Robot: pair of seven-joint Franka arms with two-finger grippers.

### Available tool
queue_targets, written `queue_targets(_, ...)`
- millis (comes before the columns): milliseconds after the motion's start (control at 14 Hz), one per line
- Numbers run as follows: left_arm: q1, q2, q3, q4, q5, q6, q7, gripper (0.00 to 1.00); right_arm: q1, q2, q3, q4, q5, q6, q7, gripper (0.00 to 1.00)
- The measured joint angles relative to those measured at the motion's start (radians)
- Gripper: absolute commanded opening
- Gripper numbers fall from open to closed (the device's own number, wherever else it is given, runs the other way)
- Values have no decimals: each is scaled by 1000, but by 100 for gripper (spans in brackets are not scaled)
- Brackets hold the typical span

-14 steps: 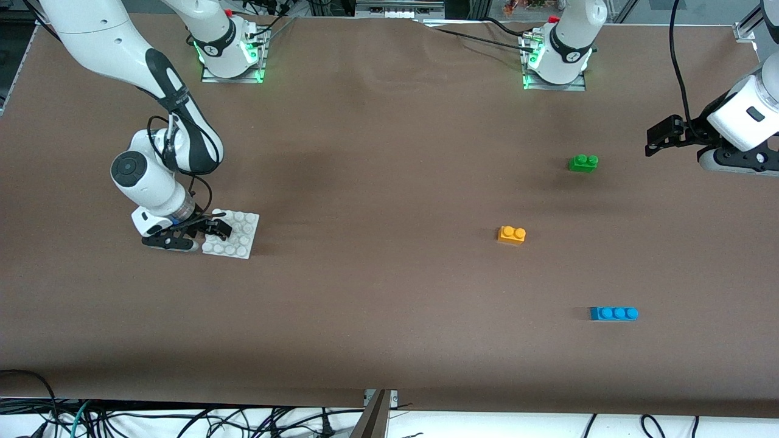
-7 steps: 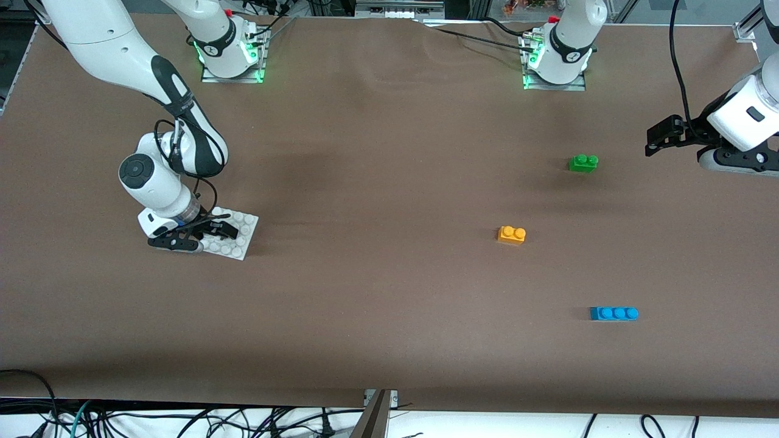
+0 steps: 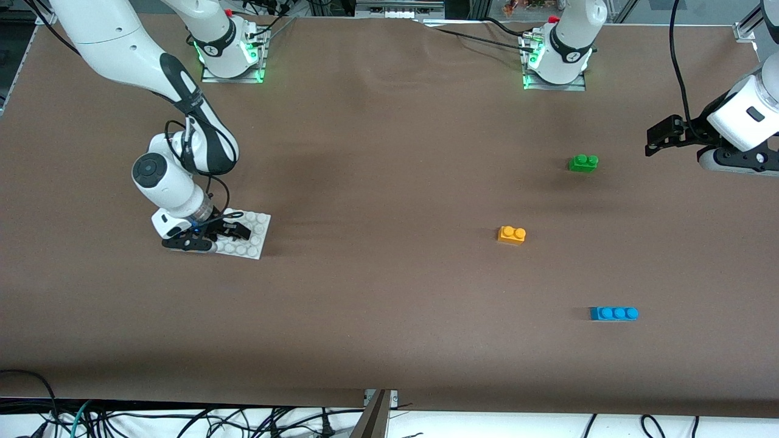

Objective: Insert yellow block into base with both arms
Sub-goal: 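Push the white base plate with the right gripper toward the yellow block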

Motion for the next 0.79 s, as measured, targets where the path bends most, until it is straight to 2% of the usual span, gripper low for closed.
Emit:
queue_targets(358,0,0,0,0,0,-1,0,100,71,13,1,19,-1,17,59,69)
queue_targets(788,0,0,0,0,0,-4,0,100,180,58,0,91,-2,19,191,69)
